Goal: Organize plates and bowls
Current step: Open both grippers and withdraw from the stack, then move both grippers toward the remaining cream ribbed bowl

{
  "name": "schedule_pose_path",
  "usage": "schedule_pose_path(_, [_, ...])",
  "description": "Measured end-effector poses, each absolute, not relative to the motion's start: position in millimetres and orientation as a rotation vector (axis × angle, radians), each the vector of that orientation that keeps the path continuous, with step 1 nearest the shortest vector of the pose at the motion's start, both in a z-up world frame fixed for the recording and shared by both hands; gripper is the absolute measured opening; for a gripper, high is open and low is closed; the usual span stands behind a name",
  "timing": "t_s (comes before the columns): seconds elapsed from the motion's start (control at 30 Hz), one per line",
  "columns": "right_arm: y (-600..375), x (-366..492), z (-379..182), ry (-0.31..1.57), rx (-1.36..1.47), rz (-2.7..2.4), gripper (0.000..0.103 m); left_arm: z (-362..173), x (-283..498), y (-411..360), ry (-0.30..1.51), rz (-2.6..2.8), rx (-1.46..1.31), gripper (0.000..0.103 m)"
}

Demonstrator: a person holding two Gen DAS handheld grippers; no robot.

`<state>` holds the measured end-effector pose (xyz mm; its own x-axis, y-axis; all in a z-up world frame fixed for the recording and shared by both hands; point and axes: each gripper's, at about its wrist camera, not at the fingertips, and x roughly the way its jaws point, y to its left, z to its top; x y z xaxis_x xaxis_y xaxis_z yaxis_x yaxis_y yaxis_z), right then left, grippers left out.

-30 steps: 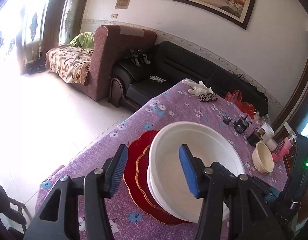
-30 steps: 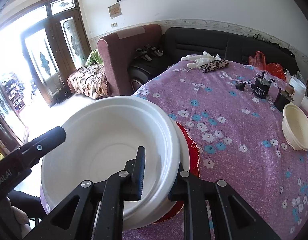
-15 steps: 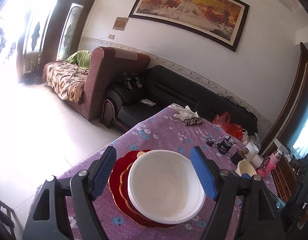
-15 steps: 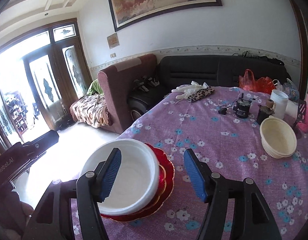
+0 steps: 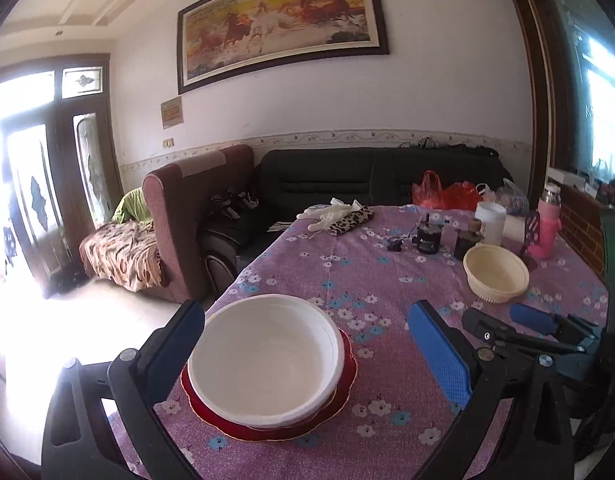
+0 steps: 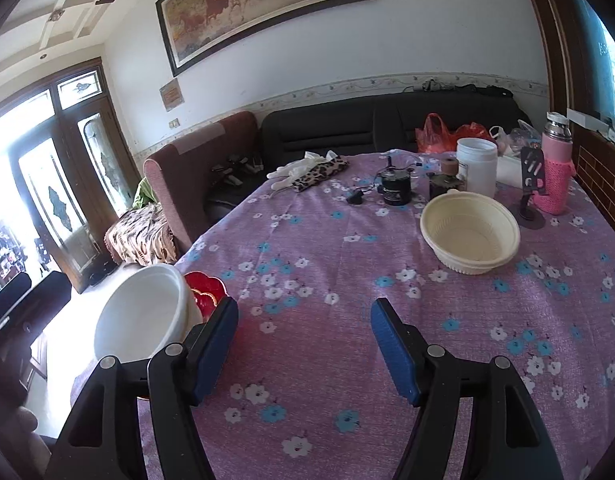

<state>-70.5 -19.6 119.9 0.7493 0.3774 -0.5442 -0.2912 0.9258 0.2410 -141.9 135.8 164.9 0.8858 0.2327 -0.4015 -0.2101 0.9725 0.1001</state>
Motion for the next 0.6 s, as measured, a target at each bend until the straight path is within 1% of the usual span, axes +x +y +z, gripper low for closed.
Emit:
schedule_pose_path(0.17, [-36.3,-72.0,113.4,0.636,0.144,0.317,0.073,156.2,-129.6,113.5,0.471,0.197,0.104,0.102])
schedule_pose_path(0.33, [-36.9,-77.2,119.2,0.604,0.052,0.271,0.075,150.6,-120.2,108.4,0.511,0.176,0.096,0.102])
schedule_pose_path(0.6, [-87.8,-60.7,113.2,0.636,0.112,0.196,0.076,149.9,-103.3,77.2,0.543,0.074,0.121,0.102])
